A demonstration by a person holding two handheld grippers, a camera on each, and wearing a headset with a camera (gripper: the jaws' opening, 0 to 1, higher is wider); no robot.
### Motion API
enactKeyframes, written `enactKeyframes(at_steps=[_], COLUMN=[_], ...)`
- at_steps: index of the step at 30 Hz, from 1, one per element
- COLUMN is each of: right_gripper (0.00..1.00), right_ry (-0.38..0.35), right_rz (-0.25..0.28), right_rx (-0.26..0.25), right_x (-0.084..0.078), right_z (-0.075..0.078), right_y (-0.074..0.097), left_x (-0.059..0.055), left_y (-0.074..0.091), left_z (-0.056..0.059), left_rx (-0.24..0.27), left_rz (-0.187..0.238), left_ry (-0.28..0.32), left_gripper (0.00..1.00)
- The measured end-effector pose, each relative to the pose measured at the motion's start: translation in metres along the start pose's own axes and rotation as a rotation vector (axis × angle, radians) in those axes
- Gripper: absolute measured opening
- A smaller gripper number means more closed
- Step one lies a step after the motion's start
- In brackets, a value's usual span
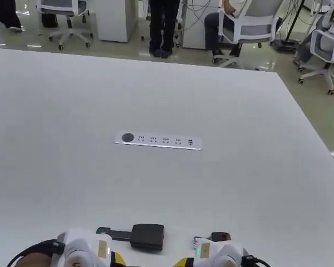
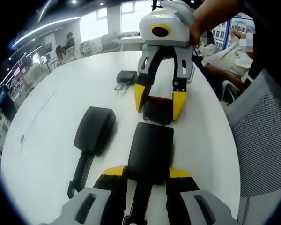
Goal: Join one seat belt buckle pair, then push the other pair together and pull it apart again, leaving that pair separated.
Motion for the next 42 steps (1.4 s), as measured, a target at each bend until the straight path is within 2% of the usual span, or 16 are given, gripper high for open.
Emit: enactKeyframes(at_steps=[2,6,12,20,21,22,42], right_gripper=[0.34,0.34,0.34,0.34,0.34,0.34,0.34], right_ry=[-0.012,-0.012,-0.014,-0.012,0.055,0.0,0.044], right_rz=[0.015,0.012,0.017,0.021,0.02,0.017,-0.026], right_rx=[-0.009,-0.011,-0.01,-0.004,0.008,0.007,0.018], right_x=[0.0,0.003,0.008,0.012,0.016,0.014,0.018], right_z=[-0.001,-0.001,-0.005,-0.002,0.002,0.0,-0.001], right_y=[0.0,-0.001,-0.002,-0.005,-0.006,-0.005,-0.005], left_x=[0.0,-0.001,0.004,0.003,0.003,0.003,-0.001], left_y=[0.0,0.0,0.001,0.0,0.001,0.002,0.0], left_z=[0.0,0.0,-0.002,-0.004,-0.005,-0.004,-0.004], left_rx=[0.004,0.004,-0.01,-0.013,-0.009,-0.01,-0.003], left_rz=[0.001,0.007,-0.01,-0.006,-0.01,-0.009,0.0], left_ry=[0.005,0.002,-0.021,-0.02,-0.019,-0.02,-0.014], left_gripper=[0.33,0.33,0.32,0.32,0.32,0.32,0.33])
Point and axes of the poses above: the centre of the closed fingertips' face, and the gripper's own axes: y roughly backward along the fingers, z roughly to its right, x roughly out of its top, the point moved 7 cm from there along y, roughly backward along the fingers, and after that the axes turned 1 degree about x, right-handed, at the moved point
